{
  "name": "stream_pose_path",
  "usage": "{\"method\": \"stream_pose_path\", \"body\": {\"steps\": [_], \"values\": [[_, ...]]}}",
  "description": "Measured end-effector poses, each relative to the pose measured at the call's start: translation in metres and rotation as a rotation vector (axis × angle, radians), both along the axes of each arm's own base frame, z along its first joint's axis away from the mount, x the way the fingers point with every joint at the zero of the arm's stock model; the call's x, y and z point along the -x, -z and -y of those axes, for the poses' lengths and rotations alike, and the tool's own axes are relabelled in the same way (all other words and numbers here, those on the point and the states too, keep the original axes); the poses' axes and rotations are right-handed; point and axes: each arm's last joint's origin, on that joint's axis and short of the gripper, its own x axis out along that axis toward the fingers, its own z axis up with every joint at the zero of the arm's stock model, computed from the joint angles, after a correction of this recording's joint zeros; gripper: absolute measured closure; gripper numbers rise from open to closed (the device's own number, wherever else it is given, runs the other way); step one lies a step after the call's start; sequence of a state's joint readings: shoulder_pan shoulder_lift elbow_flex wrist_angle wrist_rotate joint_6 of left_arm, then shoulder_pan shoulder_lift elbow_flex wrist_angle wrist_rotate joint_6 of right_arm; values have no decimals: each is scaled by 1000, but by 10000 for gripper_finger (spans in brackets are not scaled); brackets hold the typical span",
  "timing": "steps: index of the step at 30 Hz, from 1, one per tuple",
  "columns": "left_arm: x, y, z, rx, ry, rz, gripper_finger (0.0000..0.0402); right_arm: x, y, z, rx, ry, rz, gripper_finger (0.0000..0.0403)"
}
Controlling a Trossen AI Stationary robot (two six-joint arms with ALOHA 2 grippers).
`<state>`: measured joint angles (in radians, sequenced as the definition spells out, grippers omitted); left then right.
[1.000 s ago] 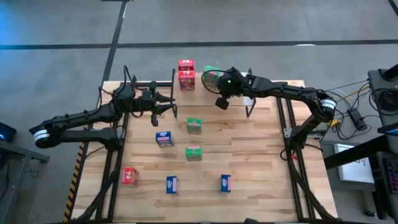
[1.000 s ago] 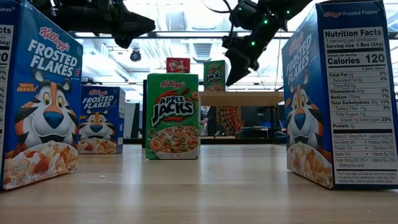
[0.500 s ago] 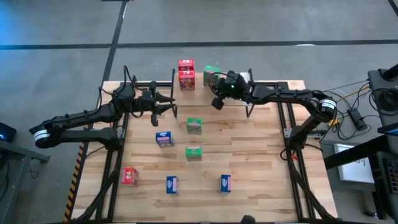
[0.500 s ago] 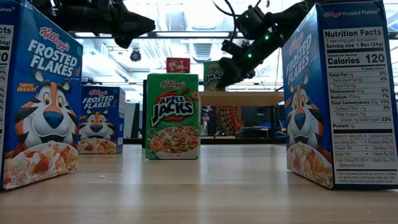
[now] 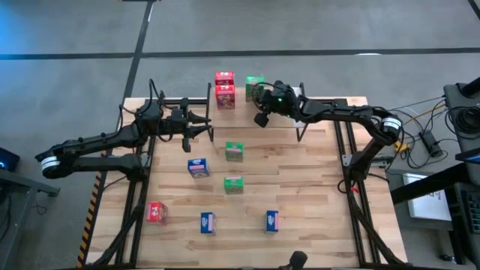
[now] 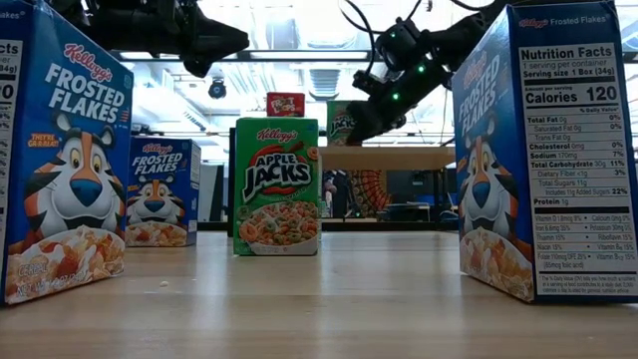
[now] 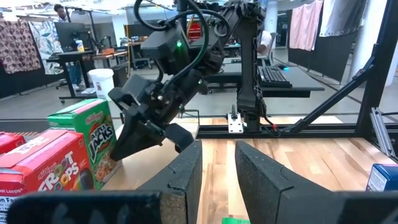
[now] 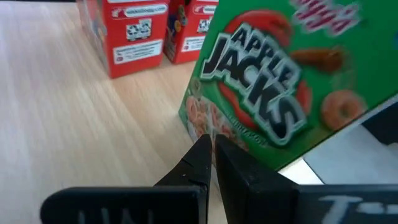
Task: Stack cereal on shelf
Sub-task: Put the bottom left green cereal box on the shelf
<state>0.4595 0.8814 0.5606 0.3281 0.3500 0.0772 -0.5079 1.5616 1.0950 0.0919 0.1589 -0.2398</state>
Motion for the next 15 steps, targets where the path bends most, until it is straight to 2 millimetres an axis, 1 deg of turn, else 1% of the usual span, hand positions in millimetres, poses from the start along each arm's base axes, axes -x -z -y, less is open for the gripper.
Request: {"method": "stream_pose_path", "body": {"steps": [7,15], "values": [[0,0,0,1,0,-1,322,-5,12,2,-19,-1,-27,390],[-1,1,0,0,0,-2,322,-9,10,3,6,-13,18,390]]}}
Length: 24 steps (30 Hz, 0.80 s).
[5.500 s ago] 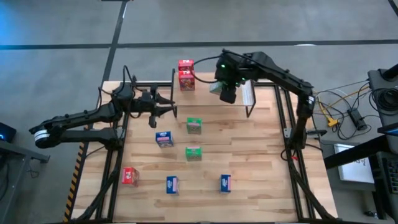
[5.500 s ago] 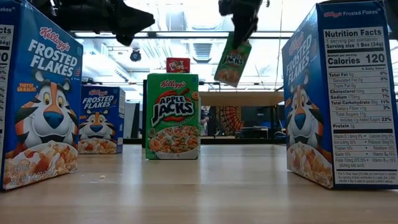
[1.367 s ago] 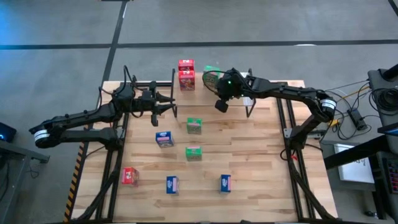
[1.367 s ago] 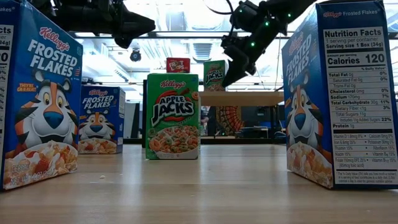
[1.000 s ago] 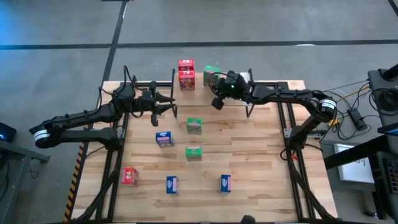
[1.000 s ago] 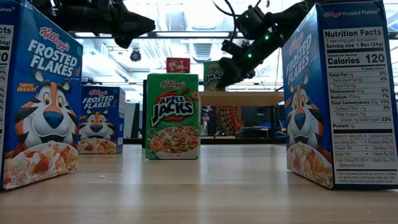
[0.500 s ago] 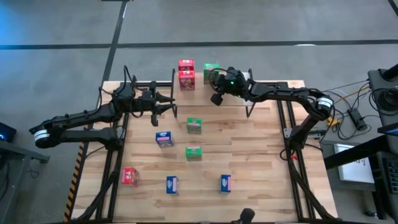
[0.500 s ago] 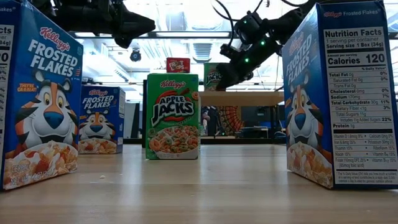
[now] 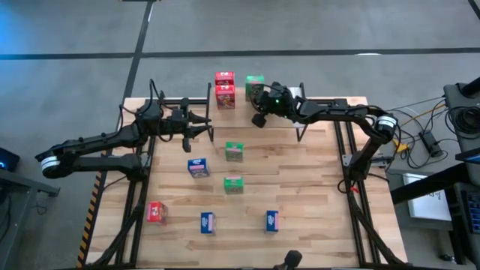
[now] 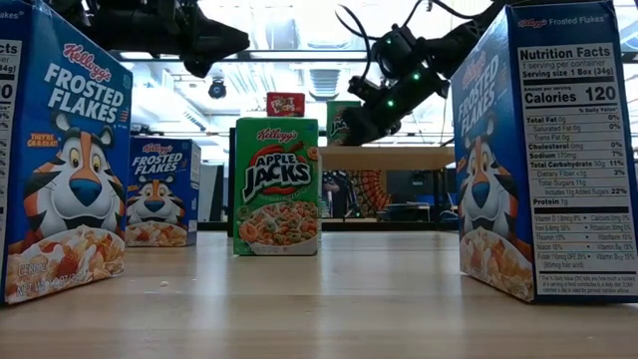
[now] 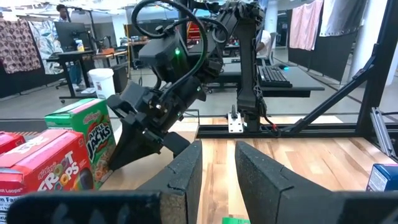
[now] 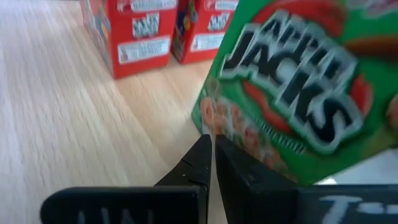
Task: Stack cereal on shelf
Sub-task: Put the bottom left green cereal box on the shelf
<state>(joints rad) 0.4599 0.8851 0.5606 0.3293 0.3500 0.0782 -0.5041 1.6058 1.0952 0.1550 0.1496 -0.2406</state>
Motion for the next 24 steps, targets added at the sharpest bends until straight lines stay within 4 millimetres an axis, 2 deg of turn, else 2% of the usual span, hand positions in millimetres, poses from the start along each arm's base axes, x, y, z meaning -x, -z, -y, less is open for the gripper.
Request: {"method": "stream_pose_path", "body": {"steps": [24], "values": [[0,0,0,-1,0,-2,322,1,-7,8,28,28,45,390]]}}
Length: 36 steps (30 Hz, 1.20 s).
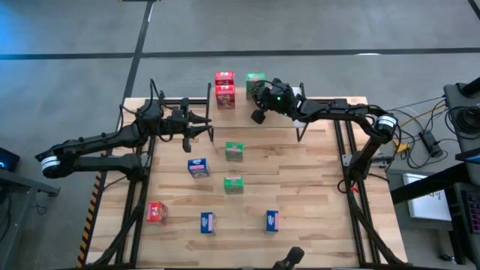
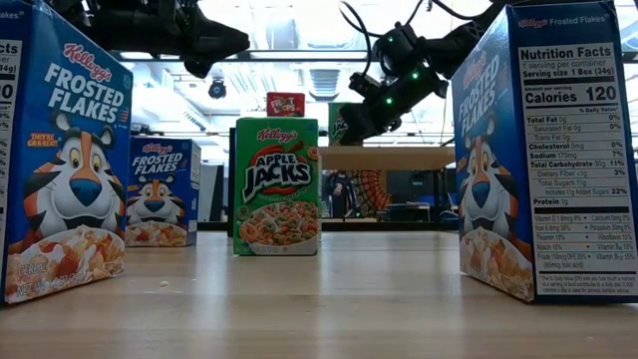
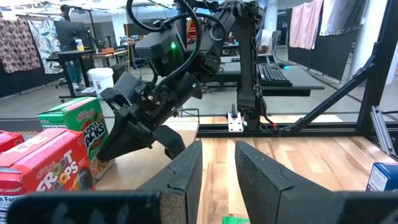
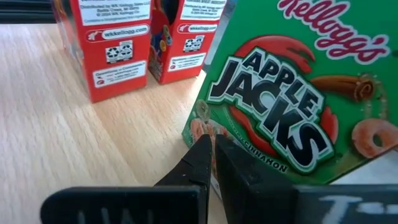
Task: Stack cereal on shelf
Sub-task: Put the bottom left green cereal box on the shelf, then put the top left blue cereal box on the shelf
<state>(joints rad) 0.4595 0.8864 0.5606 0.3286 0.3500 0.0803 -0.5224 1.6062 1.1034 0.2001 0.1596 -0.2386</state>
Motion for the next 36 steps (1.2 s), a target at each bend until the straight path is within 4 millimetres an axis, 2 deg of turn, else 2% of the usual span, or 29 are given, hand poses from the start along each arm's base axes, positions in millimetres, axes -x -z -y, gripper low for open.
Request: {"method": "stream_pose_path", "body": {"steps": [6,14,18,25,31,36], "values": [[0,0,0,0,0,0,322,-1,-3,-6,-9,-29,2,390],[0,0,0,49,0,5,322,3,-23,-47,-25,-138,-15,390],[0,0,0,98,0,10,322,12,-30,-75,-30,-200,0,390],[0,1,1,185,3,13,322,38,-27,-122,-40,-310,24,390],[-4,2,7,239,40,6,322,59,-21,-147,-13,-389,81,390],[-9,3,19,259,104,-5,322,72,-18,-159,30,-432,147,390]]}}
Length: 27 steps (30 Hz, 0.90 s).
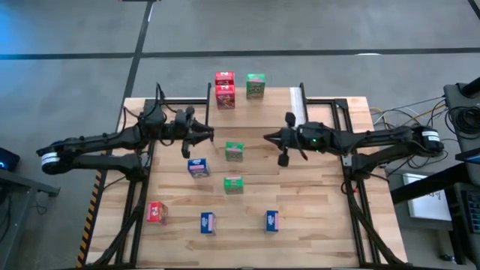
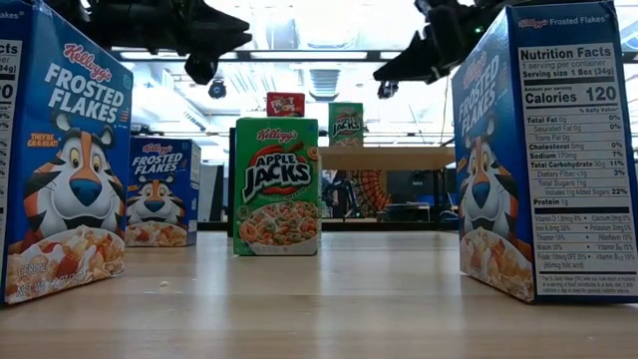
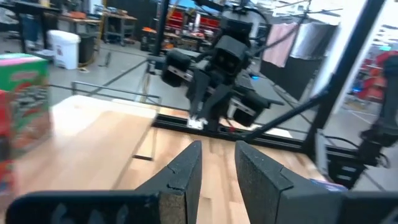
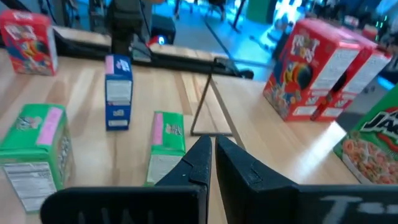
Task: Stack cereal on shelf
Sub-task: Put the top left blue cereal box on the shelf
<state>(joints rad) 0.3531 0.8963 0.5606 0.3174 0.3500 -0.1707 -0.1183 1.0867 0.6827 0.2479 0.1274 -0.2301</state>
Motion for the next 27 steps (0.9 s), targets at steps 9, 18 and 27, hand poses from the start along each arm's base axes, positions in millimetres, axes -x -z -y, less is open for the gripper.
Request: {"method": "stream_pose_path", "body": {"steps": [9,18,27], "values": [[-8,3,17,9,90,-10,322,22,4,-7,17,-76,180,390],[-14,2,24,83,122,8,322,35,8,-9,40,-109,253,390],[-26,-21,42,287,194,-61,322,41,2,-10,50,-122,281,390]]}}
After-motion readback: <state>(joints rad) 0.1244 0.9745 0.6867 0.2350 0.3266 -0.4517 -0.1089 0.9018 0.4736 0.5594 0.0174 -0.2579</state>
